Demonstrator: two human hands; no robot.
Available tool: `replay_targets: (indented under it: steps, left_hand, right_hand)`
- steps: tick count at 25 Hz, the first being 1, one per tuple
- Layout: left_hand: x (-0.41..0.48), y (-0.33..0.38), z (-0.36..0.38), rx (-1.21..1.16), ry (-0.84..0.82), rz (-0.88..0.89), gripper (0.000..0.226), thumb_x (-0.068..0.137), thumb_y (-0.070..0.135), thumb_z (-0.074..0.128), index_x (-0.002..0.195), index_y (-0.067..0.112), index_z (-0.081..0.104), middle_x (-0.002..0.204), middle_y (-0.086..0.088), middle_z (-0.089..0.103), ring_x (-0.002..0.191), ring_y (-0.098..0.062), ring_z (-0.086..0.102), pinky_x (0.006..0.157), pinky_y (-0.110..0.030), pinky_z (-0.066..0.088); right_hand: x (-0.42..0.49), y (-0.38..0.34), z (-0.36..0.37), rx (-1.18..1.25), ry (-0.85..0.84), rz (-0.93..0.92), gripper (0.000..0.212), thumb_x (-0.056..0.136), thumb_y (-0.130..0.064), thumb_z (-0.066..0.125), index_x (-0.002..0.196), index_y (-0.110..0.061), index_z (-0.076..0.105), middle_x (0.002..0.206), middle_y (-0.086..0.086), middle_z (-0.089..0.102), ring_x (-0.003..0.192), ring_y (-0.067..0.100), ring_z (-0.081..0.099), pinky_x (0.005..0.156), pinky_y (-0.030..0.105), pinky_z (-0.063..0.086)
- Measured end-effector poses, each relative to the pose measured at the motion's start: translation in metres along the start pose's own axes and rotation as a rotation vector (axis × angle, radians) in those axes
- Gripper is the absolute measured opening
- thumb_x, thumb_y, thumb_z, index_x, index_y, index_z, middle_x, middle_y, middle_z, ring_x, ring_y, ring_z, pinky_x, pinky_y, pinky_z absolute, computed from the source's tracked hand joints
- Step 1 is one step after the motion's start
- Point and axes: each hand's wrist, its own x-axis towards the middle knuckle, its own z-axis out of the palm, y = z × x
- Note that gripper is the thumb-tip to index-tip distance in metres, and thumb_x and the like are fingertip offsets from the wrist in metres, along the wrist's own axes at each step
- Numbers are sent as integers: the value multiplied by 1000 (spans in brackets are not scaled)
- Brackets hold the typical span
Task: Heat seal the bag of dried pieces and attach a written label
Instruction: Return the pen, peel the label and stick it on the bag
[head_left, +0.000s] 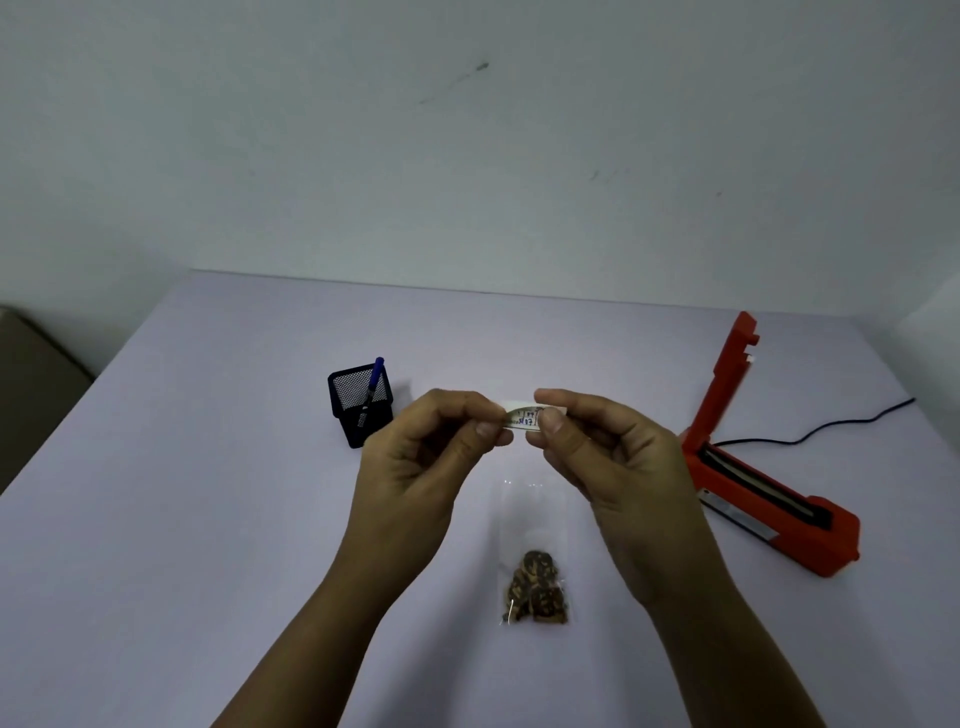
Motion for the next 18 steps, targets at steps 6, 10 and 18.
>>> replay_targets:
  steps: [6, 10, 18]
  left_hand:
    - [4, -4, -8, -34, -23, -21, 27, 80, 5, 62, 76, 30, 72, 79, 7, 71, 74, -11, 70, 71, -17, 53]
    - [4, -9, -22, 4, -82, -2, 21, 80, 13, 59, 78, 30, 71, 81, 7, 72, 76, -12, 70, 72, -19, 54]
    - [6, -17, -58, 68, -127, -103, 24, 82, 12, 62, 75, 34, 69, 102, 8, 71, 87, -14, 68, 69, -23, 53]
  right_hand:
    - [7, 1, 0, 272, -85, 211, 19, 69, -24, 58, 75, -20, 75, 82, 2, 75, 72, 9, 70, 62, 13, 55]
    - [16, 3, -1, 362, -179, 393, 20, 68, -19, 58, 72, -14, 76, 77, 6, 74, 67, 10, 70, 56, 13, 54]
    - [37, 37, 11, 77, -173, 301, 22, 90, -8, 54, 86, -21, 71, 81, -2, 73, 74, 9, 70, 61, 13, 52]
